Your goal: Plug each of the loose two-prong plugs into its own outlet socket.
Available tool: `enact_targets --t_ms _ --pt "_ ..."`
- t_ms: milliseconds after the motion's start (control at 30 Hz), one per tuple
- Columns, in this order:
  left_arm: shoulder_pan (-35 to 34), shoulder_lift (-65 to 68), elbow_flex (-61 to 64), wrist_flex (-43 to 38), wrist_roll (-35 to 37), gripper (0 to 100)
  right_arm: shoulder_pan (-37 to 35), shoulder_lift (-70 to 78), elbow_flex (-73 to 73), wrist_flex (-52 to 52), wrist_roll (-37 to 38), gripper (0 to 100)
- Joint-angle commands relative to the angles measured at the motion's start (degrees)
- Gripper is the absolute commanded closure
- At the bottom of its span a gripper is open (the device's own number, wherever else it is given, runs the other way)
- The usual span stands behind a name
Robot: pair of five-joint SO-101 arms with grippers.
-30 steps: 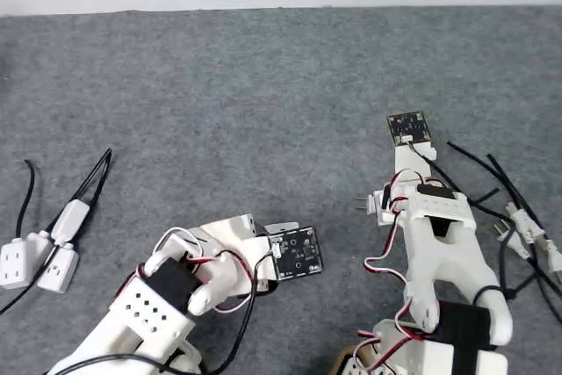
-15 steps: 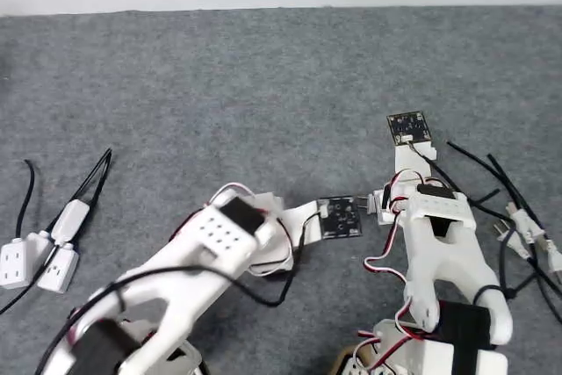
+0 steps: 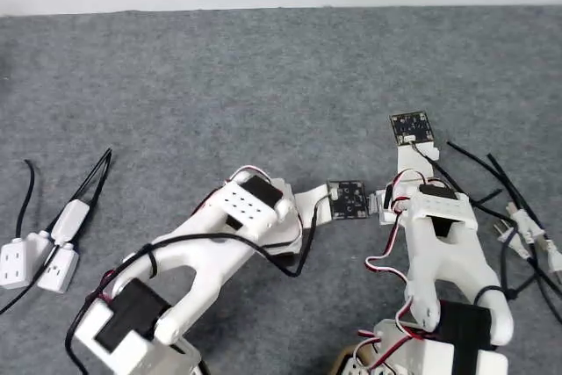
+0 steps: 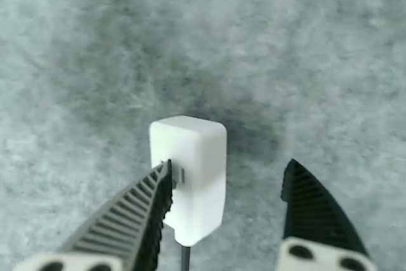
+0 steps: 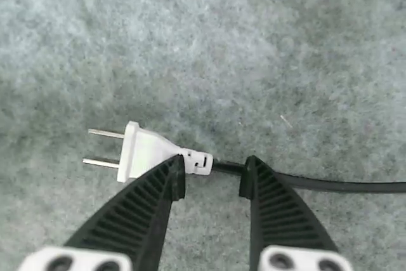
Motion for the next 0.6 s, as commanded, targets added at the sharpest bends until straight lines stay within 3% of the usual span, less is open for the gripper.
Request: enact_targets --t_ms 0,400,567 --pt "-1.67 1.85 -1.63 -0.53 -2.2 74 1.01 -0.48 -1.32 -1.19 -0.26 85.4" --pt "-4.4 2.37 -4.53 -0.26 -7.3 74 0.66 -0.22 -1.32 -1.19 -0.09 85.4" --pt "-6.15 2.46 -10.68 5.01 -7.65 74 0.57 -0.13 -1.32 -1.19 -0.09 85.4"
